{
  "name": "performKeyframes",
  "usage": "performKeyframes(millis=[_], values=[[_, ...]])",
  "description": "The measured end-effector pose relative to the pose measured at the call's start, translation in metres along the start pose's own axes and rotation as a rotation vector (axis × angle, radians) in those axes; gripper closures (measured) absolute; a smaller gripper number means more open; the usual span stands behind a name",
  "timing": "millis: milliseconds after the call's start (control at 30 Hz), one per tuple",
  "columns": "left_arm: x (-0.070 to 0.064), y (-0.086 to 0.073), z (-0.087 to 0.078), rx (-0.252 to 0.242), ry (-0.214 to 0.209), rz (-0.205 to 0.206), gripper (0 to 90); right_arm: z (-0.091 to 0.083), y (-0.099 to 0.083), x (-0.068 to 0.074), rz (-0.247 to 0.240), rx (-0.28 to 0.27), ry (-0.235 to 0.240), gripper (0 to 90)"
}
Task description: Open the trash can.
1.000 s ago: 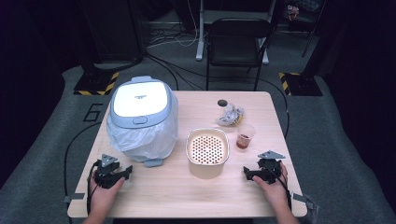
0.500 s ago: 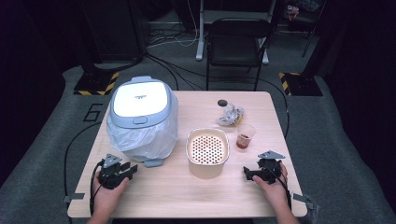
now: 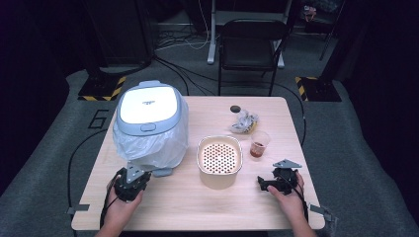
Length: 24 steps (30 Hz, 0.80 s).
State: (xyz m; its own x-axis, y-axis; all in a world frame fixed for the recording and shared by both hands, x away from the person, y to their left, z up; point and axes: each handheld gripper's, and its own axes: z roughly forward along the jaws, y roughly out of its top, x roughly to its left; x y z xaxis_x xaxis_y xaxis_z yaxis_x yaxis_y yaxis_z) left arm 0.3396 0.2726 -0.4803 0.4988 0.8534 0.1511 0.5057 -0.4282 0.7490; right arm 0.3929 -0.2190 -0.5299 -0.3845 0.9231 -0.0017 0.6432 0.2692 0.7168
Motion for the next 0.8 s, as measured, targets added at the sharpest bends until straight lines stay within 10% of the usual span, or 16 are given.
performKeyframes(millis=[433,800], values=[[-0.022,0.025,0.016,0.021,0.027,0.213,90.0,0.000,0.000,0.000,0.000,0.000,0.000,0.0],[-0.023,0.030,0.033,0.037,0.021,0.237,90.0,0.000,0.000,0.000,0.000,0.000,0.000,0.0]])
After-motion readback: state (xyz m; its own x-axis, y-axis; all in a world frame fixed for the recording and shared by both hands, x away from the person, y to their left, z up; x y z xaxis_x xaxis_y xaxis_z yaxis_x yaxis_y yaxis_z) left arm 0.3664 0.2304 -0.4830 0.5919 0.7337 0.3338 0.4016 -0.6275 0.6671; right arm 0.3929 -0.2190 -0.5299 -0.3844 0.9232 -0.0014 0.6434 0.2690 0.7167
